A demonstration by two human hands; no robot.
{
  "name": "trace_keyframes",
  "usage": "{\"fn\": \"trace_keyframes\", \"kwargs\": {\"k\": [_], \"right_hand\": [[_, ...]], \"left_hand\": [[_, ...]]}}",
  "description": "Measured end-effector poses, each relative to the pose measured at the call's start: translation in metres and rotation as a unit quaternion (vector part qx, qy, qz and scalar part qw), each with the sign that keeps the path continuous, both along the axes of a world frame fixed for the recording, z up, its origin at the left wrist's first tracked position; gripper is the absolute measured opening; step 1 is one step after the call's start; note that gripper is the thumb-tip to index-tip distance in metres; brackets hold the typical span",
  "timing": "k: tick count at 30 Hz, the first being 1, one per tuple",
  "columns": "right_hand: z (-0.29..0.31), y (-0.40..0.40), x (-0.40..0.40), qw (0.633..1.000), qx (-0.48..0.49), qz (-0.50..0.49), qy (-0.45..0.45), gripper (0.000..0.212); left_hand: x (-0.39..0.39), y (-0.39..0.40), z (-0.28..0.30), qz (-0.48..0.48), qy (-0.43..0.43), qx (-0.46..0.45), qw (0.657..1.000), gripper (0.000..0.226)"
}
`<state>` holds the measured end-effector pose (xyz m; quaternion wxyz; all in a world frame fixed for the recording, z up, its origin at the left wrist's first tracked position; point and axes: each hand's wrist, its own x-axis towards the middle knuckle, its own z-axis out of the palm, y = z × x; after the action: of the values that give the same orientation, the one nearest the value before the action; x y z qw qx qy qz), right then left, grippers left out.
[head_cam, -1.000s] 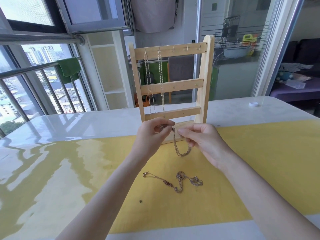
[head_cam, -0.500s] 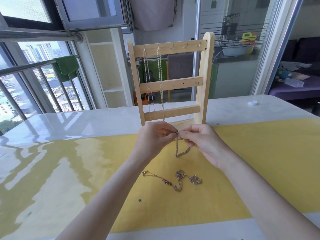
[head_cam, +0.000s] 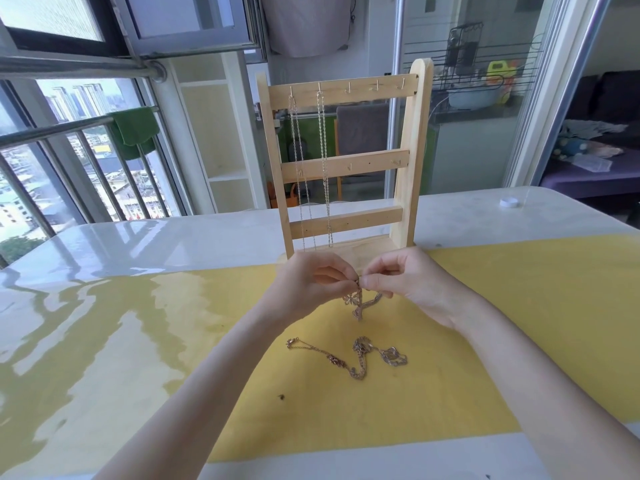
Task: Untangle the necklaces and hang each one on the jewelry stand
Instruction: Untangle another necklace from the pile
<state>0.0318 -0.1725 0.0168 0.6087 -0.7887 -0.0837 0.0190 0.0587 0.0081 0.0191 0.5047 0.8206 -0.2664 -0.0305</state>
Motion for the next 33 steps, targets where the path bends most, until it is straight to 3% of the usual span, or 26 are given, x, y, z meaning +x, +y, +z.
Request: {"fn": "trace_keyframes", "kwargs": {"k": [5,9,12,16,22,27,33], "right_hand": [[-0.007,0.002,0.002,0.989,0.112,0.019,0.092,0.017],[-0.012,0.010,0.003,0.987,0.081,-0.002,0.136,0.028],[-0.013,0.012,0.004,0.985,0.101,-0.027,0.139,0.026],[-0.013,0.011,0.004,0.989,0.093,-0.064,0.093,0.015],[-0.010,0.007,0.005,0.991,0.089,-0.057,0.087,0.024],[-0.011,0.004,0.005,0.990,0.052,-0.036,0.125,0.029],[-0.015,0.002,0.005,0.972,0.123,-0.027,0.197,0.031]], "left_hand": [[-0.002,-0.002,-0.002,-0.022,0.020,0.005,1.000,0.013],[-0.001,-0.006,-0.005,-0.013,-0.070,0.088,0.994,0.019],[-0.002,-0.008,-0.009,0.009,-0.106,0.092,0.990,0.014],[-0.001,-0.008,-0.012,0.038,-0.117,0.103,0.987,0.008],[-0.001,-0.008,-0.010,0.035,-0.125,0.109,0.986,0.007],[-0.005,-0.011,-0.014,0.015,-0.143,0.126,0.982,0.008],[-0.008,-0.013,-0.019,-0.016,-0.189,0.126,0.974,0.010]]}}
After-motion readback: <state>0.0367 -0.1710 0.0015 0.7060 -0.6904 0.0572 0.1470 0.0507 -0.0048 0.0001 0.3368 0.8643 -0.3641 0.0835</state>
